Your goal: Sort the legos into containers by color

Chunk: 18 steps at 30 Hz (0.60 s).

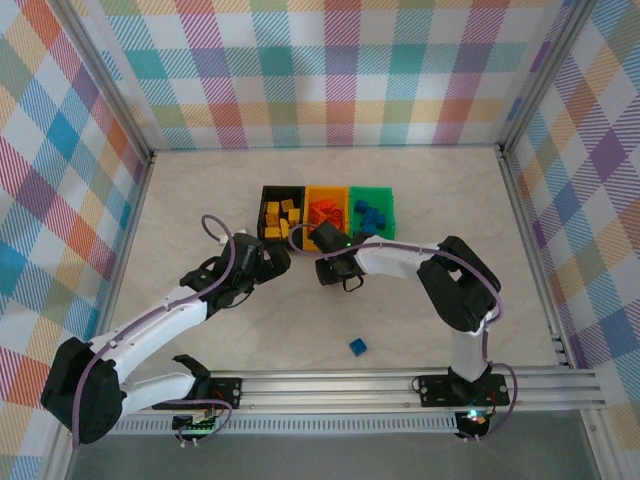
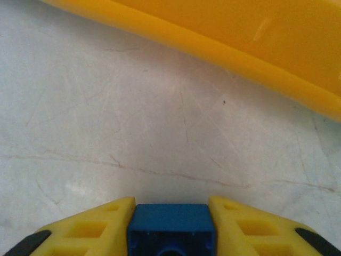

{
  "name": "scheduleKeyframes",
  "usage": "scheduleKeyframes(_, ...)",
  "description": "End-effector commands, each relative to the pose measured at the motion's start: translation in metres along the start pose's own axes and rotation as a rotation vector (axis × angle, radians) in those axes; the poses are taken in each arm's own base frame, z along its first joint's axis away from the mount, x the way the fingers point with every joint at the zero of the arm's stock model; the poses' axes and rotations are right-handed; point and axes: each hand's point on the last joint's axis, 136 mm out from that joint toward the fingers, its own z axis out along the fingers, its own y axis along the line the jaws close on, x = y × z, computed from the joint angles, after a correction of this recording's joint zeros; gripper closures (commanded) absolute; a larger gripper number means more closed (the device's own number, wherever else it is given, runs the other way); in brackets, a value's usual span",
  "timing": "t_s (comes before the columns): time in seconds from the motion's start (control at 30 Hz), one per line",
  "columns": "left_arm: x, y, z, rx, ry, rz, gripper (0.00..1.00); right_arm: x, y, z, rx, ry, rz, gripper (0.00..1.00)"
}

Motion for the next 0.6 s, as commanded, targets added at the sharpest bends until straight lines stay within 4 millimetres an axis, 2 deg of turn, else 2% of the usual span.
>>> scheduleKeyframes(0.0, 0.001, 0.005, 0.005, -0.009, -0.008, -0.024, 0.00, -0.021, 0.001, -0.041, -0.019, -0.103, 0.014, 0.62)
scheduleKeyframes(0.07, 0.004, 0.003, 0.007, 0.001, 0.007, -0.022, 0.00, -0.032, -0.006, -0.061, -0.011, -0.153, 0.028, 0.62)
scheduleKeyframes(0.13, 0.007, 0.001, 0.010, 0.009, 0.021, -0.015, 0.00, -0.046, -0.022, -0.080, 0.002, -0.206, 0.064, 0.62)
scheduleKeyframes(0.2, 0.009, 0.000, 0.011, 0.017, 0.034, -0.010, 0.00, -0.063, -0.045, -0.096, 0.015, -0.253, 0.127, 0.60)
scheduleKeyframes(0.27, 0.011, -0.001, 0.013, 0.021, 0.045, -0.009, 0.00, -0.077, -0.066, -0.103, 0.024, -0.273, 0.182, 0.59)
scheduleKeyframes(0.43, 0.013, -0.008, 0.013, 0.047, 0.062, 0.004, 0.00, -0.112, -0.105, -0.097, 0.069, -0.286, 0.260, 0.58)
scheduleKeyframes(0.57, 0.017, -0.018, 0.012, 0.067, 0.094, 0.045, 0.00, -0.133, -0.124, -0.074, 0.096, -0.258, 0.292, 0.55)
